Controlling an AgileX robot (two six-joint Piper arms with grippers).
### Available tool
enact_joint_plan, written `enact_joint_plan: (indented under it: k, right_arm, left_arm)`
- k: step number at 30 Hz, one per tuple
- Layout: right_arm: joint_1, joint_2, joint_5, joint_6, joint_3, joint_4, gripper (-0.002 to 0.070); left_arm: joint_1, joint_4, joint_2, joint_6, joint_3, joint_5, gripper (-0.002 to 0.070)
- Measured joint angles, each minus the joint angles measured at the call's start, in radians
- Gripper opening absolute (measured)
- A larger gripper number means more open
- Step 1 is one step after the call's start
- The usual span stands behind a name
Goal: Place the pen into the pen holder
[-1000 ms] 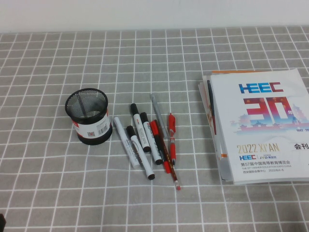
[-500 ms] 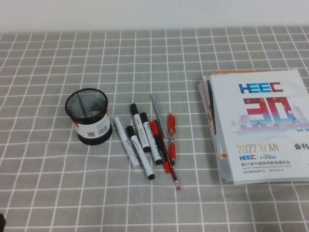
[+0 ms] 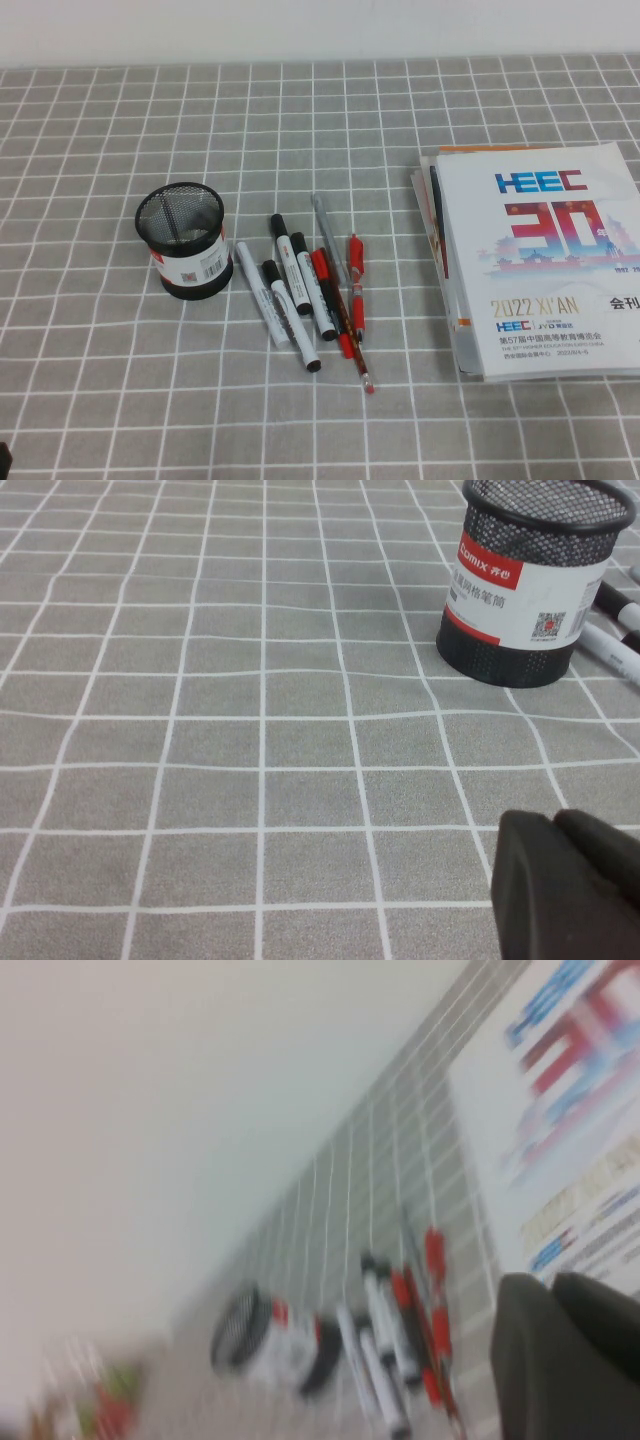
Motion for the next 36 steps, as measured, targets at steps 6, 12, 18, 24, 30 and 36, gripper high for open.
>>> enact_joint_plan:
  k: [6, 12, 18, 24, 30, 36]
  right_arm:
    - [0.0, 0.232, 0.236, -0.029, -0.272, -0.282, -0.0012]
    - [0.0, 0.588, 0.553, -0.068, -0.629, -0.492, -0.0012]
    - [0.002, 0.859, 0.754, -0.082, -0.873, -0.546, -0.0012]
    - [0.125, 1.076, 0.815, 0.015, -0.999, -0.674, -0.0012]
    - [0.406, 1.277, 0.822, 0.26, -1.118, -1.006, -0.0012]
    - [0.547, 1.482, 0.823, 0.314, -1.262, -1.06, -0.0013]
  left_arm:
    - [0.0, 0.0, 0.0, 0.0, 0.0, 0.0, -0.0006]
    - [0.0, 0.0, 0.0, 0.0, 0.0, 0.0, -0.0006]
    - [0.0, 0.0, 0.0, 0.0, 0.0, 0.0, -0.0006]
    - [0.0, 0.0, 0.0, 0.0, 0.0, 0.0, -0.0006]
    - [0.0, 0.0, 0.0, 0.0, 0.0, 0.0, -0.0006]
    - [0.0, 0.0, 0.0, 0.0, 0.0, 0.0, -0.0006]
